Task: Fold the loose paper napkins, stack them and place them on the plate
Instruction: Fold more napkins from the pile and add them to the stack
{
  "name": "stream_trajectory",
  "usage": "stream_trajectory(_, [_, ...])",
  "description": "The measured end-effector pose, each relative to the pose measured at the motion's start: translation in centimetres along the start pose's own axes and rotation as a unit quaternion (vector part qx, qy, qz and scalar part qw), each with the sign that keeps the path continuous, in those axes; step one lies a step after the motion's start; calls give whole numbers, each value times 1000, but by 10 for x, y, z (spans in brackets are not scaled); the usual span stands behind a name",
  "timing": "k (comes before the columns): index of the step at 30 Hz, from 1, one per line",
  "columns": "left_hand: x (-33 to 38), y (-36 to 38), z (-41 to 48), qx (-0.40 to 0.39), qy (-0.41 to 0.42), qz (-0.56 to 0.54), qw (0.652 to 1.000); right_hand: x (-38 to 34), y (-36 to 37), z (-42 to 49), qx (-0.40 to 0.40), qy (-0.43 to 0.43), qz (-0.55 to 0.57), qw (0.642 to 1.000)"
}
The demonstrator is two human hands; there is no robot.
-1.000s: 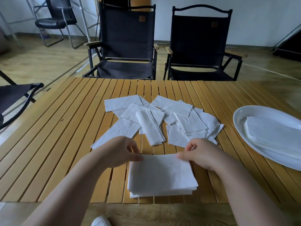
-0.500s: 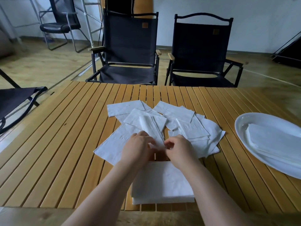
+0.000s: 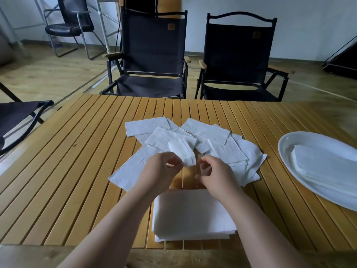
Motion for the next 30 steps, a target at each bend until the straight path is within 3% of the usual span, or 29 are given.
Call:
stream_trajectory(7, [12, 1, -15, -160, 0, -115, 980, -12, -16, 1, 44, -54, 35, 997])
stream_trajectory(11, [5, -5, -20, -237, -10, -128, 963, -17, -19, 0, 37, -81, 9, 996])
stream_trajectory(14, [-5, -16, -14, -217, -55, -176, 959, -14, -24, -2, 61, -70, 43, 995])
stream_trajectory(19, [-27, -28, -1, -119, -142, -210, 960, -5, -23, -4, 68, -28, 101, 992])
stream_trajectory(30, [-39, -26, 7, -74, -179, -172, 966, -7, -40, -4, 149, -52, 127, 979])
Point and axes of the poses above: each hand's wrist, its own z-axis towards the middle knuckle, its own y-axis out of the palm, x = y × z, the point moved 10 cm from there along z, towards the middle knuckle, and after that the axes turned 15 degrees about -y, right-handed, at the moved point
